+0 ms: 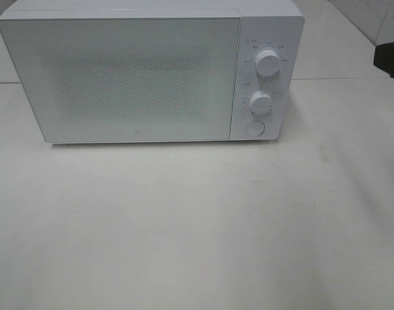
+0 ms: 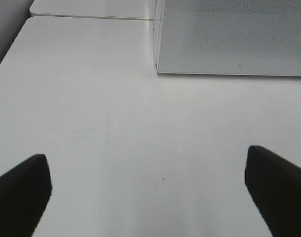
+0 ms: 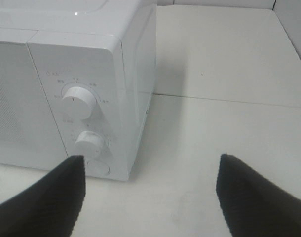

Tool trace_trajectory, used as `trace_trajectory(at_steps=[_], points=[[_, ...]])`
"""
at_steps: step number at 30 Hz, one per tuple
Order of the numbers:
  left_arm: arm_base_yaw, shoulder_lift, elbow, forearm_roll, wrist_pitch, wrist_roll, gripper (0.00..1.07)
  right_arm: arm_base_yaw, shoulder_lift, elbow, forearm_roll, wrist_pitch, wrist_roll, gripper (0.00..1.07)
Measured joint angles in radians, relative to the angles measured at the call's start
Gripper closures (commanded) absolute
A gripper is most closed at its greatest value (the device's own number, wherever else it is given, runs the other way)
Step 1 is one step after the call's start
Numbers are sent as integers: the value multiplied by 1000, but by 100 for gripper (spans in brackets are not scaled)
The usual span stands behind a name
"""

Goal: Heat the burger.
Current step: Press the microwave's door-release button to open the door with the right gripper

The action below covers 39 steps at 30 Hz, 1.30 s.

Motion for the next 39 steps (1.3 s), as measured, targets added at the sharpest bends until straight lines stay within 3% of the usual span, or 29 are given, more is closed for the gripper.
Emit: trace_trajectory(at_steps=[5, 12, 16, 19, 22, 25, 39], points=[[0, 0, 0, 0, 0, 0, 7, 0, 109, 0, 0, -182, 0, 33], [0, 0, 0, 0, 0, 0, 7, 0, 190, 0, 0, -288, 0, 33], [0, 0, 0, 0, 0, 0, 7, 4, 279, 51, 29, -477, -3, 33], [0, 0, 0, 0, 0, 0, 7, 14, 293, 66, 46, -501, -8, 33], [0, 0, 0, 0, 0, 0, 7, 98, 376, 112, 216, -584, -124, 33], [0, 0, 0, 0, 0, 0, 7, 160, 429, 134, 310, -651, -221, 33], [0, 0, 0, 0, 0, 0, 7, 412, 674, 149, 614, -1039, -298, 33]])
